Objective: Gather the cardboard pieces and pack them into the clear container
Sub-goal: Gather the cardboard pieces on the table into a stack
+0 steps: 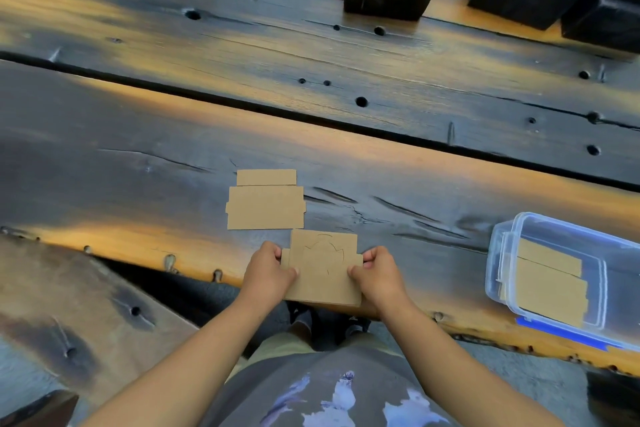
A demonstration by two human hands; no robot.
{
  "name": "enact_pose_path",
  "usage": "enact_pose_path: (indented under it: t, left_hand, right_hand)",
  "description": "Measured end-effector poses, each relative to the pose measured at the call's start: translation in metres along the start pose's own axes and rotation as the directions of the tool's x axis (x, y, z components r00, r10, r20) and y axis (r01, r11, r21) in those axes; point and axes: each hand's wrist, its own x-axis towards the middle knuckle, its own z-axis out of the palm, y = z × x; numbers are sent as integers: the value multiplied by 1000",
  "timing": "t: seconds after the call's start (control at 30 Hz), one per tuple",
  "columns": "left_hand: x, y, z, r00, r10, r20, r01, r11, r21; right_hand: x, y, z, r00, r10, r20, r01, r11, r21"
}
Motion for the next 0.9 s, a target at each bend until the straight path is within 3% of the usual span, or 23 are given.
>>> enact_pose_path:
  t: [0.23, 0.43, 0.6, 0.9]
  left_hand:
    - [-14, 13, -15, 988, -42, -149, 40, 999, -16]
    - [-6, 12, -37, 966, 45, -253, -18, 994, 105]
    - [25, 2, -69, 974, 65, -219, -32, 988, 150]
    - [88, 0, -116, 983, 139, -120, -116, 976, 183]
  right_hand:
    - [4, -37, -11, 976, -188, 105, 201, 970, -137]
    - [5, -72, 1, 936, -313, 160, 346, 900, -266]
    - [12, -106, 28, 937, -323, 134, 349, 886, -306]
    - [26, -149, 66, 976, -218, 19, 216, 946, -242]
